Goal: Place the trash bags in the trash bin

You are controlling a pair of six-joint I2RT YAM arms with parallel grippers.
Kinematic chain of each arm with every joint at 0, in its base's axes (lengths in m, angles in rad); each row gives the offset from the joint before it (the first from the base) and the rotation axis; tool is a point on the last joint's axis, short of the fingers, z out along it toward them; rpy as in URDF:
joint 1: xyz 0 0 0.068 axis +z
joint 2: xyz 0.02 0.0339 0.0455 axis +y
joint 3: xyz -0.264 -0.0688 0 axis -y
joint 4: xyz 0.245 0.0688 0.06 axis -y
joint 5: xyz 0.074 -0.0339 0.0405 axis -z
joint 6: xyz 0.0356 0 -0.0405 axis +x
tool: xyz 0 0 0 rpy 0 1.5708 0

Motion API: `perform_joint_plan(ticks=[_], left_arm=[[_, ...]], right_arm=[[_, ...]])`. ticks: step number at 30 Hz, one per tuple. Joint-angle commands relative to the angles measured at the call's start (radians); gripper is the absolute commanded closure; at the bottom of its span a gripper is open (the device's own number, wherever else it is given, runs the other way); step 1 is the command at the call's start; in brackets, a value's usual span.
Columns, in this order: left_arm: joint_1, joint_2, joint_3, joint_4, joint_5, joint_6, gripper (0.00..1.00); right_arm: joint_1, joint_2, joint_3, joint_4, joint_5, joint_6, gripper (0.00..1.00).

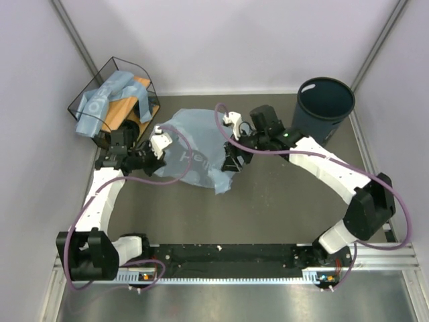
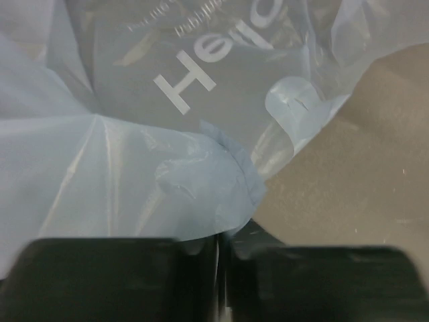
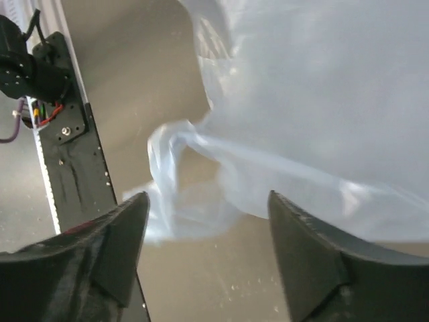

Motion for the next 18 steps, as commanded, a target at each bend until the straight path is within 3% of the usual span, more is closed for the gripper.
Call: perform_joint_plan(ticks=[1, 2, 4, 6, 7, 11, 18], left_arm=[[0.019, -0.017, -0.006, -0.062, -0.036, 0.059, 0.8], [0.026, -0.017, 0.01, -0.075, -0.032, 0.057, 0.7], [0.031, -0.025, 0.043, -0.154, 0.013, 0.068, 0.56], [0.033, -0.039, 0.095, -0.244, 0.062, 0.088, 0.11], [0.031, -0.043, 0.11, -0.266, 0.094, 0.089, 0.01], [0.036, -0.051, 0.172, -0.395, 0.105, 0.131, 0.01], [0.066, -0.154, 0.239, -0.466, 0.165, 0.093, 0.01]], right_arm=[[-0.083, -0.152, 0.046, -0.11, 0.051, -0.003, 0.14], [-0.103, -0.199, 0.052, -0.144, 0.053, -0.029, 0.01], [-0.17, -0.242, 0.085, -0.265, 0.065, -0.083, 0.01], [-0.204, -0.273, 0.153, -0.404, 0.155, -0.17, 0.01], [-0.227, -0.272, 0.187, -0.458, 0.175, -0.198, 0.01], [-0.42, -0.227, 0.357, -0.629, 0.205, -0.342, 0.01], [-0.571, -0.108, 0.534, -0.729, 0.366, -0.532, 0.01]])
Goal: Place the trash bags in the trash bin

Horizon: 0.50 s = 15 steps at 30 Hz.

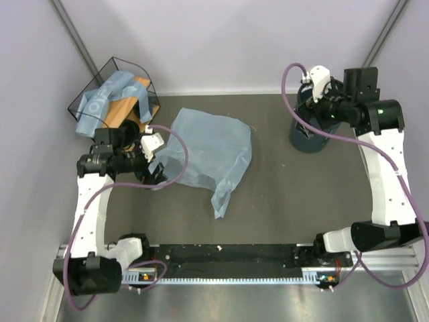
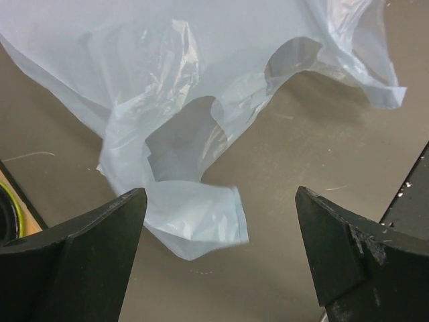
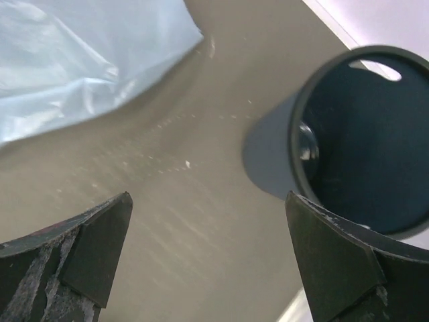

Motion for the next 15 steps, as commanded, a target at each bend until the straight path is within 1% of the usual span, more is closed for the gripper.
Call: perform_joint_plan(ticks=[1, 5, 9, 12, 13, 15], left_arm=[[0.01, -0.084, 0.082, -0.058, 0.093, -0.027, 0.01], [0.01, -0.122, 0.097, -0.003, 0.151, -0.111, 0.01], [0.009, -0.139, 0.105, -0.003, 0.177, -0.159, 0.01], [0.01, -0.147, 0.103, 0.002, 0.209, -0.191, 0.01], [0.01, -0.147, 0.111, 0.003, 0.229, -0.202, 0.01], [0.01, -0.139, 0.12, 0.009, 0.254, -0.234, 0.04]], right_arm=[[-0.056, 0.116, 0.075, -0.117, 0.115, -0.171, 0.01], [-0.076, 0.205, 0.087, -0.075, 0.149, -0.222, 0.01], [-0.086, 0.296, 0.142, -0.03, 0.191, -0.26, 0.02], [-0.085, 0.356, 0.164, -0.033, 0.192, -0.305, 0.19], [-0.085, 0.357, 0.158, -0.036, 0.185, -0.317, 0.3], [-0.086, 0.341, 0.106, -0.039, 0.162, -0.354, 0.42]])
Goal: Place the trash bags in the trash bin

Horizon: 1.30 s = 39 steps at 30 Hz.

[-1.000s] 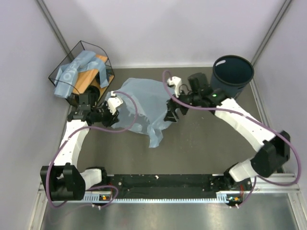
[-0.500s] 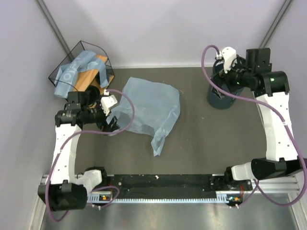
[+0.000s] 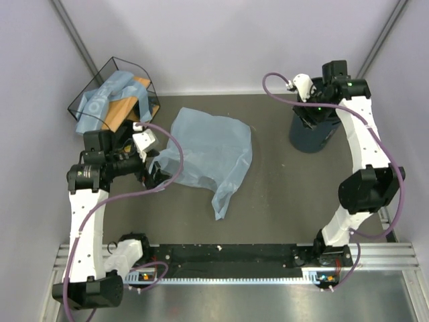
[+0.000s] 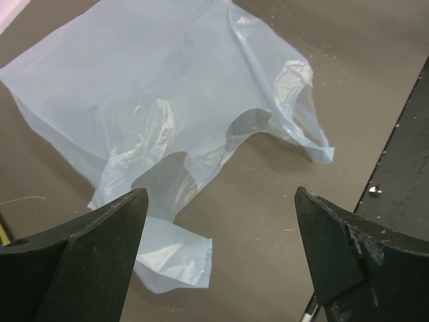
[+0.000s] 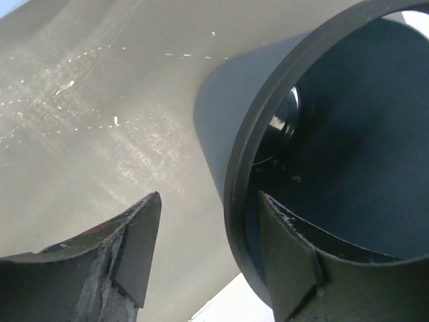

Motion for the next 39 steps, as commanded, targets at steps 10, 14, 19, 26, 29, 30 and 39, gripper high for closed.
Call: perform_joint_plan(ticks=[10, 14, 19, 26, 29, 30, 39], left_arm=[[-0.017, 0.094, 0.124, 0.31, 0.197, -0.448, 0.16], [-0.159, 0.141, 0.145, 0.481, 0.087, -0.645, 0.18], [-0.333, 0.242, 0.216, 0.575, -0.123, -0.815, 0.15], [-0.391, 0.471, 0.294, 0.744, -0.028, -1.036, 0.19], [-0.417, 0.508, 0.273, 0.778, -0.093, -0.999, 0.18], [-0.417, 0.517, 0.271, 0.772, -0.097, -0.989, 0.18], [-0.416, 0.476, 0.247, 0.646, -0.094, -0.827, 0.18]], right_arm=[[-0.001, -0.17, 0.0, -0.154, -0.199, -0.173, 1.0], [0.045, -0.248, 0.074, -0.332, -0.345, -0.199, 1.0], [0.179, -0.4, -0.099, -0.319, -0.334, -0.221, 1.0], [0.262, -0.517, -0.285, -0.259, -0.233, -0.192, 1.0], [0.264, -0.509, -0.255, -0.233, -0.268, -0.128, 1.0], [0.261, -0.499, -0.243, -0.228, -0.274, -0.1, 1.0], [-0.002, -0.342, -0.394, -0.044, -0.362, 0.017, 1.0]])
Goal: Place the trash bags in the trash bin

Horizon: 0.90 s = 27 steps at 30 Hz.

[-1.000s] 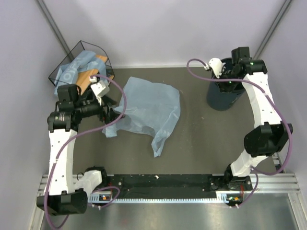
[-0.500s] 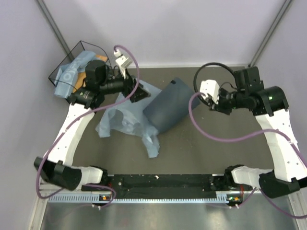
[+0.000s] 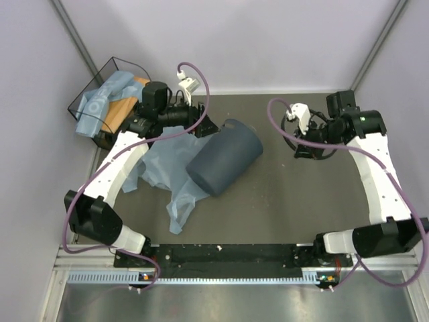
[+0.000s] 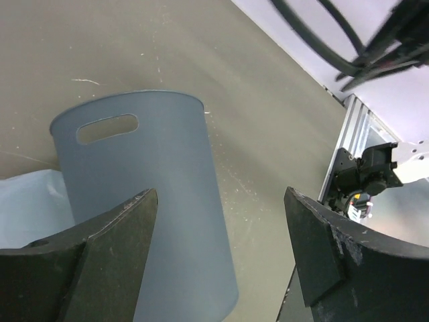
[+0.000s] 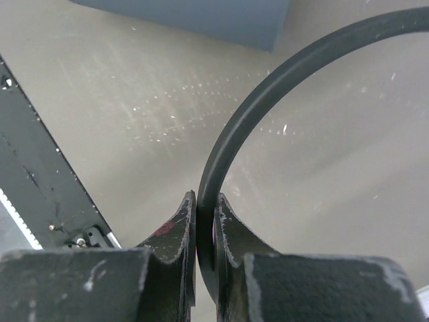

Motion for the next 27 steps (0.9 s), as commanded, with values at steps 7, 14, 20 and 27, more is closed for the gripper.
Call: perform_joint_plan(ticks=[7, 14, 20, 27], left_arm=[[0.046, -0.152, -0.044, -0.094, 0.003, 0.142, 0.16], [0.076, -0.201, -0.078, -0.119, 0.006, 0.153, 0.16], [0.087, -0.212, -0.07, -0.131, 0.012, 0.151, 0.16], [0.105, -0.244, -0.081, -0.139, 0.09, 0.155, 0.11]], right_arm=[[-0.275, 0.419, -0.023, 0.284, 0.101, -0.01, 0.9], [-0.323, 0.622, 0.098, 0.285, 0.096, -0.118, 0.77], [-0.323, 0.625, 0.086, 0.281, 0.132, -0.119, 0.41], [-0.246, 0.374, 0.112, 0.273, -0.192, -0.064, 0.01]])
